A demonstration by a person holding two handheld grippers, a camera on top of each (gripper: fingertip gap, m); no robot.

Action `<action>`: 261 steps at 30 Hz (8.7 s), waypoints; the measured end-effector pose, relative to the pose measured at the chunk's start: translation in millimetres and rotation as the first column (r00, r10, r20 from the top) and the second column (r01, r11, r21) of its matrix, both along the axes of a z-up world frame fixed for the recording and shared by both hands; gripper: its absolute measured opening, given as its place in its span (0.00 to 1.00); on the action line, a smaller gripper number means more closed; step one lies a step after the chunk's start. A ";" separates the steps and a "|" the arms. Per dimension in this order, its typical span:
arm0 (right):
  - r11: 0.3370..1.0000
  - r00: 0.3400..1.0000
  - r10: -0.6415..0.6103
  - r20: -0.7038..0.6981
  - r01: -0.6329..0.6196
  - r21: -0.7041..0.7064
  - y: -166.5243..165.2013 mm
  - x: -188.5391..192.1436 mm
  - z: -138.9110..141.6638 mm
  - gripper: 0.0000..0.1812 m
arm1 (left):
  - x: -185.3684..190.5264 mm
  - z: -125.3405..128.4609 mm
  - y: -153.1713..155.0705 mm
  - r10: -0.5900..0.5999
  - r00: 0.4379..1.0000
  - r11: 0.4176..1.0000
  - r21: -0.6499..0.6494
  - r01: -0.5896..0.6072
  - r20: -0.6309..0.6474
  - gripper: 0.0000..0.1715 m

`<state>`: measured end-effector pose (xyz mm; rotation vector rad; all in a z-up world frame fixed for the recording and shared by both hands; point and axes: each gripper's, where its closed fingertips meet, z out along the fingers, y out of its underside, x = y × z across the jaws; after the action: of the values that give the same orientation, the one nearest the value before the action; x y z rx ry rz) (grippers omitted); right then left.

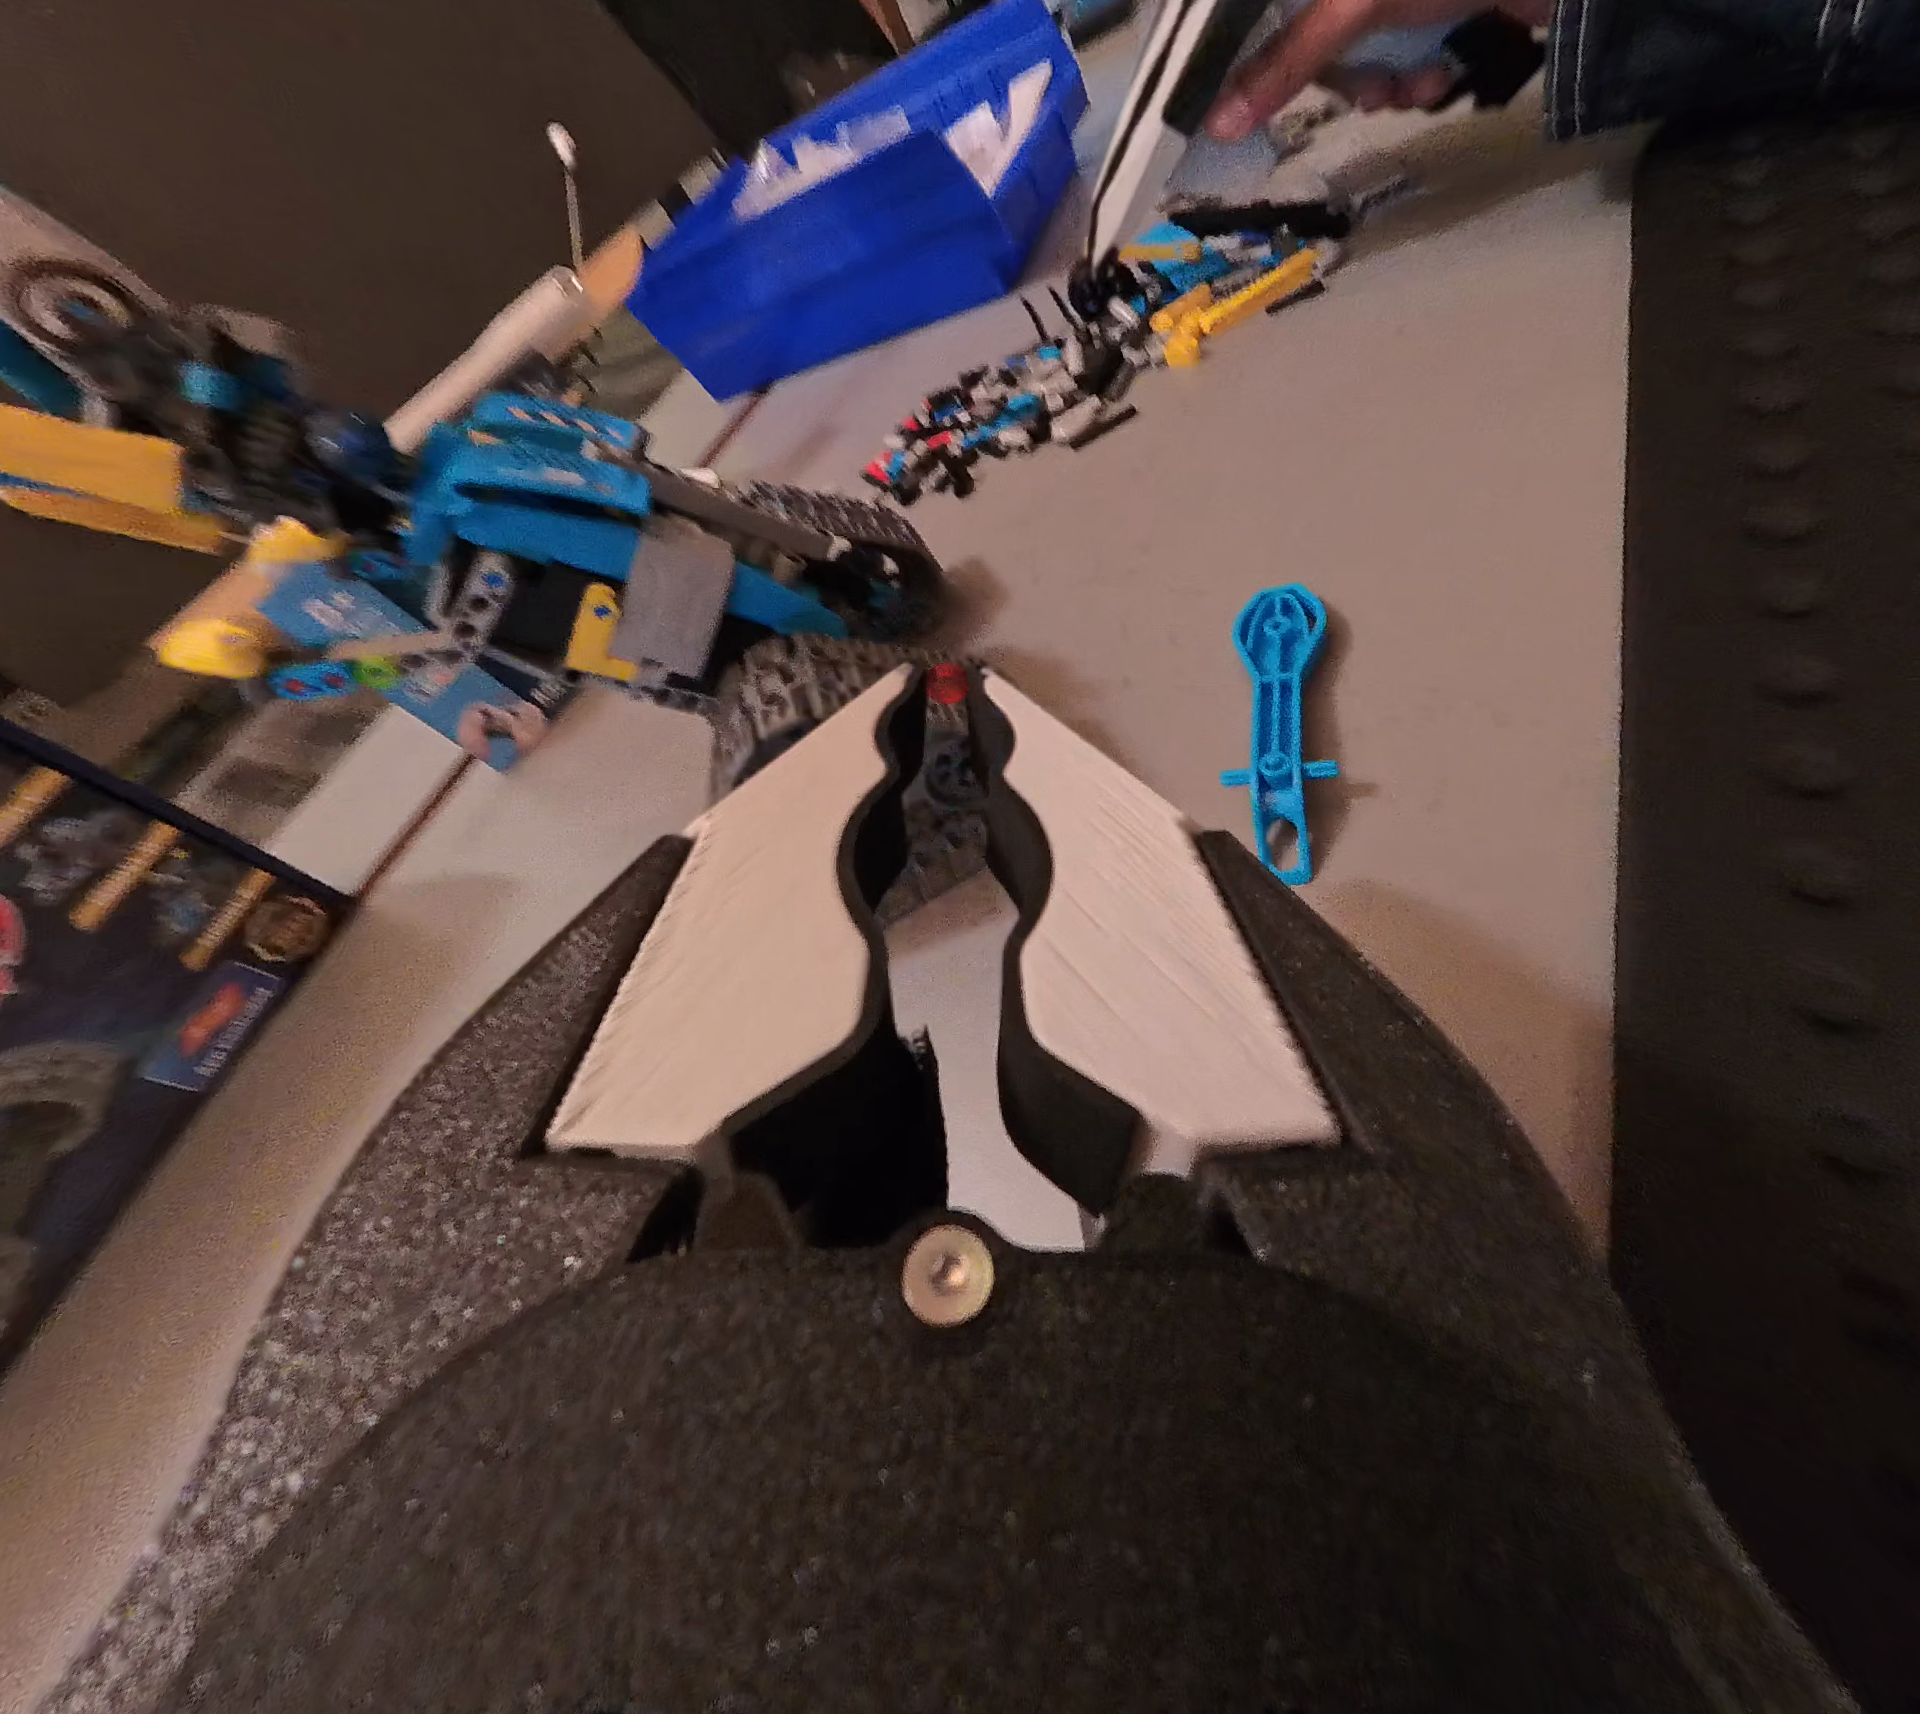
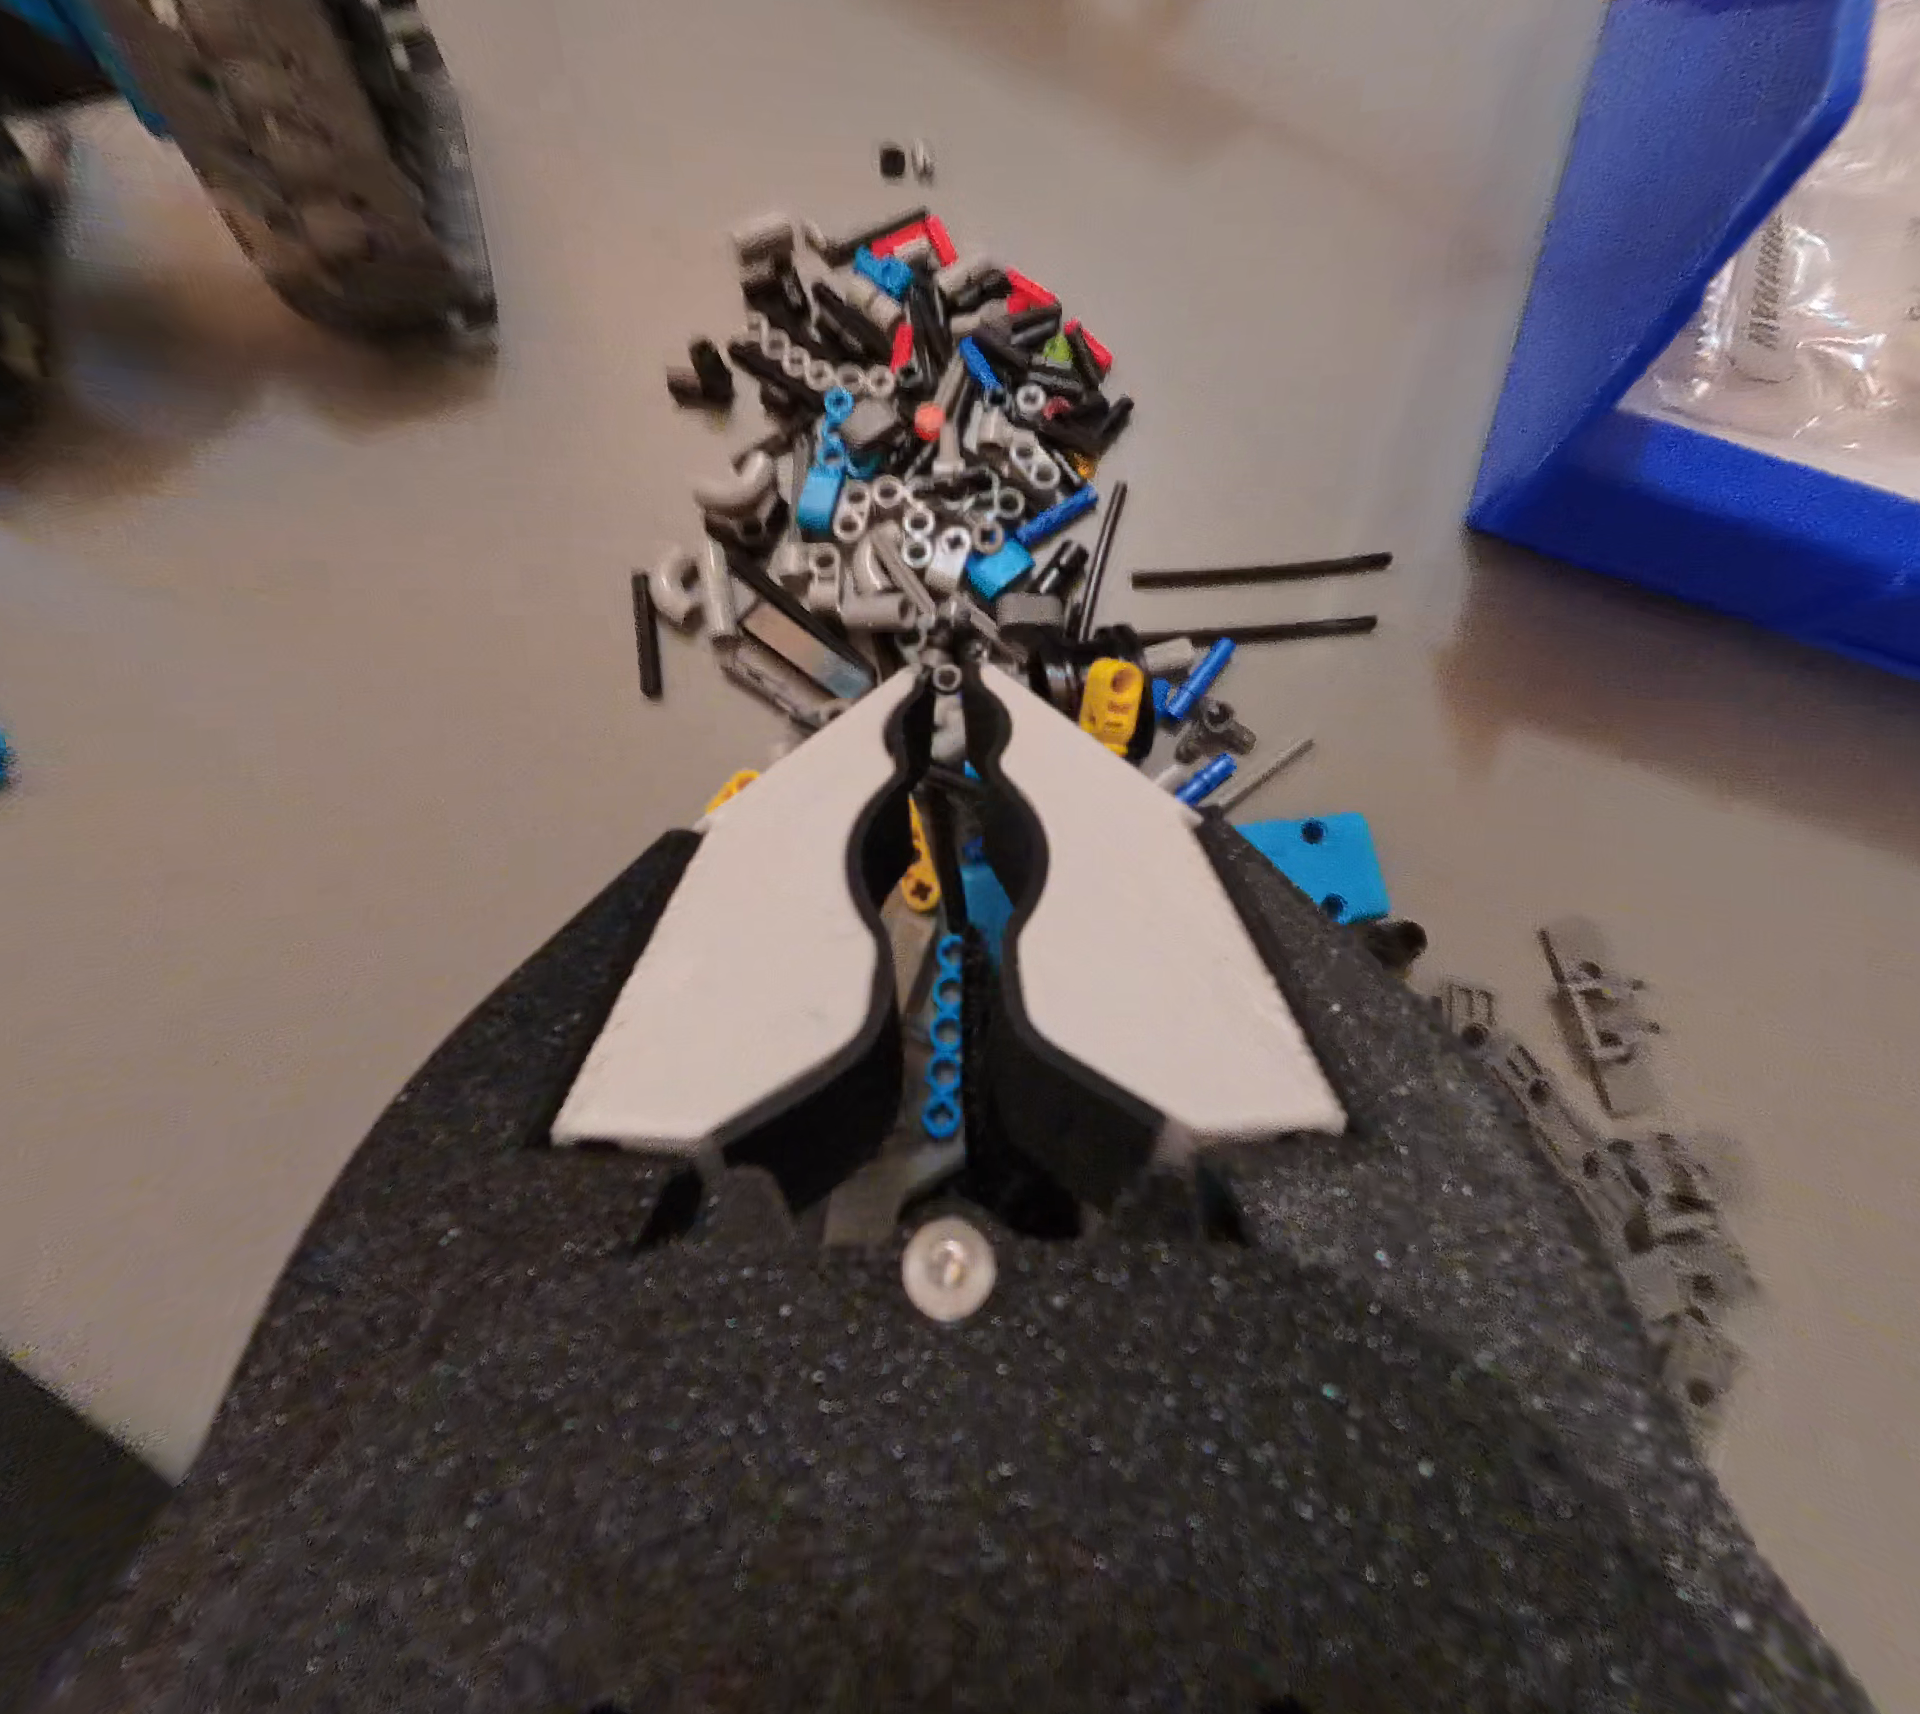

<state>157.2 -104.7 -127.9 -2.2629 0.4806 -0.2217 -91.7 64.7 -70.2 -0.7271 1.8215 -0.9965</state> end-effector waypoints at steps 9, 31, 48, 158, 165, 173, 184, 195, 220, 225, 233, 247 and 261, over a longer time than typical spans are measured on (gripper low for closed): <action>0.996 0.994 -0.081 0.071 0.083 -0.016 -31.3 8.6 10.5 0.12 | 33.1 -8.3 -66.7 -0.162 0.915 0.932 -0.363 0.018 -0.369 0.04; 0.824 0.970 -0.183 -0.159 0.239 0.513 -50.7 -23.5 46.7 0.12 | 161.1 -20.9 -150.9 -0.038 0.973 0.997 -0.075 0.022 -0.226 0.04; 0.815 0.964 -0.151 -0.221 0.247 0.524 -54.1 -25.1 46.2 0.11 | 217.3 -72.0 -155.5 0.100 0.857 0.992 -0.011 -0.122 -0.506 0.15; 0.493 0.381 0.861 -0.337 -0.459 0.739 192.1 -195.9 102.9 0.00 | 25.2 50.9 49.5 -0.391 0.901 0.502 -0.864 0.037 -0.188 0.00; 0.485 0.388 0.865 -0.319 -0.480 0.731 188.0 -196.8 102.5 0.00 | 23.6 50.7 45.4 -0.397 0.898 0.523 -0.851 0.050 -0.191 0.00; 0.477 0.390 0.869 -0.305 -0.496 0.726 186.3 -199.2 102.2 0.00 | 21.1 50.6 44.1 -0.404 0.894 0.544 -0.837 0.063 -0.196 0.00; 0.513 0.414 0.846 -0.336 -0.462 0.724 191.7 -199.9 104.2 0.02 | 20.8 49.9 47.2 -0.426 0.890 0.491 -0.868 0.076 -0.163 0.01; 0.561 0.545 0.800 -0.251 -0.532 0.634 189.8 -188.8 101.4 0.02 | 30.5 56.7 86.3 -0.232 0.965 0.547 -0.837 0.024 -0.124 0.18; 0.822 0.859 0.480 -0.176 -0.371 0.432 242.5 -163.6 124.9 0.31 | 77.0 21.8 33.8 -0.033 0.956 0.689 -0.699 -0.191 -0.293 0.46; 0.853 0.856 0.461 -0.232 -0.356 0.382 257.1 -175.1 111.4 0.26 | 78.1 21.7 31.0 0.020 0.958 0.690 -0.690 -0.220 -0.285 0.46; 0.854 0.873 0.439 -0.211 -0.333 0.400 263.9 -173.3 114.9 0.24 | 76.7 21.1 38.4 0.027 0.959 0.666 -0.710 -0.227 -0.281 0.45; 0.812 0.857 0.504 0.111 -0.513 0.278 260.0 -168.5 178.9 0.24 | 56.6 46.7 62.5 -0.021 0.975 0.563 -0.809 -0.170 -0.219 0.57; 0.849 0.745 0.451 0.491 -0.528 0.021 288.3 -238.9 139.8 0.25 | -8.3 144.8 130.2 0.175 0.981 0.407 -0.900 -0.154 -0.089 0.37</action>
<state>-81.7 183.7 12.0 -1.9955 -0.3544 -0.4274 -100.0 194.9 74.6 -1.5051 0.9959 -1.8654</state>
